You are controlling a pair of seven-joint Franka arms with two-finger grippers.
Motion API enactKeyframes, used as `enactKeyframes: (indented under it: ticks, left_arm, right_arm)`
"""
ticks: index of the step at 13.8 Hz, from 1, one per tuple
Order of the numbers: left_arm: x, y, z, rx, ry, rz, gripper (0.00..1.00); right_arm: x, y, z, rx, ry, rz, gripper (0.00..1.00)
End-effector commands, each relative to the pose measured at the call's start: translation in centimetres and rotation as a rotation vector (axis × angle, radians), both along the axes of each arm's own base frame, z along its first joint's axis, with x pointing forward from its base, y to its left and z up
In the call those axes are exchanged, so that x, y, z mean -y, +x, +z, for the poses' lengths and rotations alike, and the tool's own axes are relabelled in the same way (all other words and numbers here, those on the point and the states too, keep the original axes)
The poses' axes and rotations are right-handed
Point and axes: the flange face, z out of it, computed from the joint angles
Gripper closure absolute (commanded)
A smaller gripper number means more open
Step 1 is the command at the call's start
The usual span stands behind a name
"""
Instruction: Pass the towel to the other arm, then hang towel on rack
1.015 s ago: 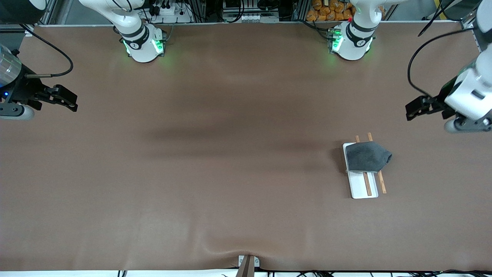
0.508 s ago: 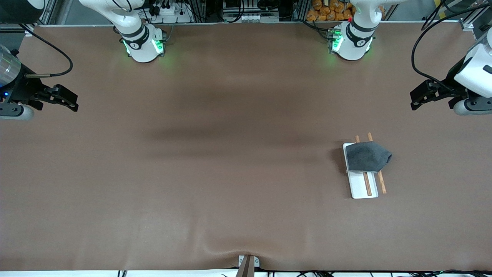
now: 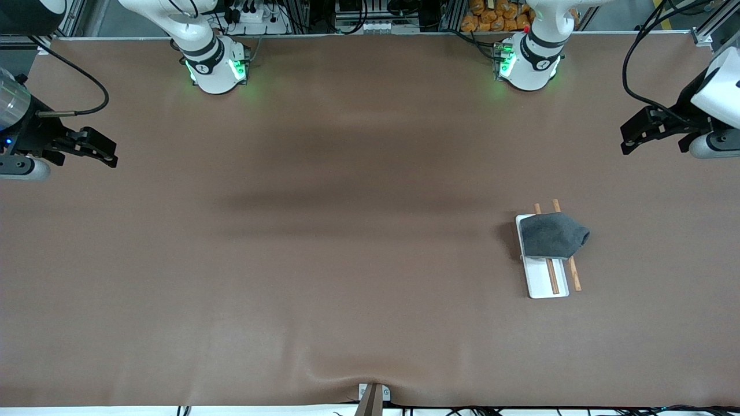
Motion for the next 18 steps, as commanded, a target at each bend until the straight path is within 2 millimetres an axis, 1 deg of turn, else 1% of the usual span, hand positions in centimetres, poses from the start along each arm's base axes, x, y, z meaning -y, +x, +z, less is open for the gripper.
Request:
enactKeyframes:
  ticks: [1,4,8,10,13,15,18]
  left_arm:
    - [-0.1,-1.2,0.0,-0.012,-0.012,-0.003,0.00]
    - [-1.9,-1.3,0.1,-0.010,-0.013,0.021,0.00]
    - [-1.5,-1.1,0.2,-0.008,-0.007,0.011,0.00]
    - [-1.9,-1.0,0.2,-0.007,-0.009,0.016,0.00]
    - [-1.2,-1.0,0.1,-0.007,-0.001,0.004,0.00]
    - [-1.6,-0.8,0.1,-0.007,-0.002,0.012,0.00]
    - [-1.6,-0.8,0.1,-0.007,-0.002,0.015,0.00]
  right_arm:
    - [0.3,0.2,0.3,-0.005,0.022,0.002,0.00]
    - [0.4,0.2,0.3,-0.005,0.022,0.003,0.00]
    - [0.4,0.2,0.3,-0.005,0.024,0.005,0.00]
    - [0.4,0.2,0.3,-0.005,0.024,0.005,0.00]
    - [0.4,0.2,0.3,-0.007,0.023,0.006,0.00]
    - [0.6,0.2,0.3,-0.005,0.024,0.003,0.00]
    - [0.6,0.2,0.3,-0.005,0.024,0.003,0.00]
